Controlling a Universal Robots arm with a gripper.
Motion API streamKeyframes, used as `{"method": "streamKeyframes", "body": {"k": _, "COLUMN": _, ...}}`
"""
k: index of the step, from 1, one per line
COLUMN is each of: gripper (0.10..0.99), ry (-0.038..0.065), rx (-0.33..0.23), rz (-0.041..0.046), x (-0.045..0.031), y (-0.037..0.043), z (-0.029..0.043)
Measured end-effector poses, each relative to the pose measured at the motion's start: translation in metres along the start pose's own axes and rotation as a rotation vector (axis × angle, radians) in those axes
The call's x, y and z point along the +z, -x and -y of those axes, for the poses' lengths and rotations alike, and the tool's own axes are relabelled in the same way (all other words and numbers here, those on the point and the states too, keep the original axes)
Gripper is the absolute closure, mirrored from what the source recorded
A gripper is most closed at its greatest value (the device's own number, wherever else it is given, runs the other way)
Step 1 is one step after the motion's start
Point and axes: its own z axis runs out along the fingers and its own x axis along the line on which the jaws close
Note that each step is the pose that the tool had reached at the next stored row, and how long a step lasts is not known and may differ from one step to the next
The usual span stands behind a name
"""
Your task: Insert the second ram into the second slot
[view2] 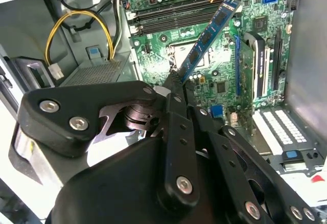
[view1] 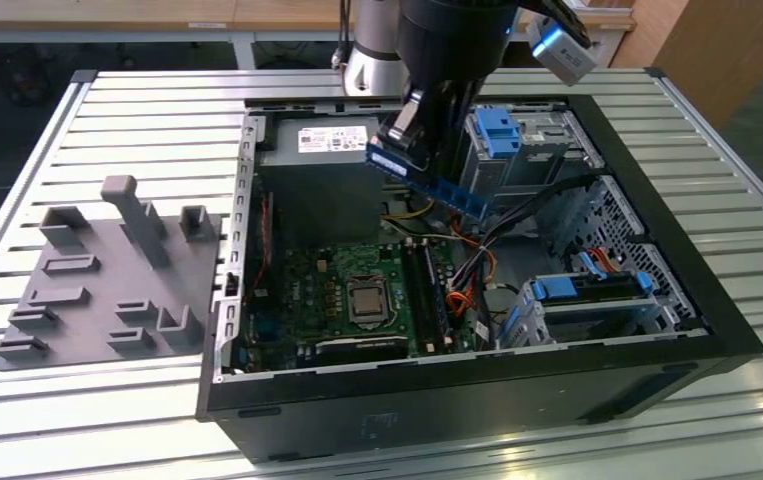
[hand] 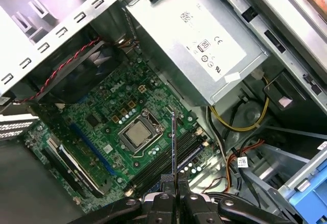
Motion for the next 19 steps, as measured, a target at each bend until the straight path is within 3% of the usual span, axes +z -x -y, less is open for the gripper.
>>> {"method": "streamKeyframes", "body": {"k": 19, "gripper": 0.949, "ry": -0.002, "rx": 0.135, "rz": 0.0051, "x": 0.0001, "y": 0.0, "z": 0.0}}
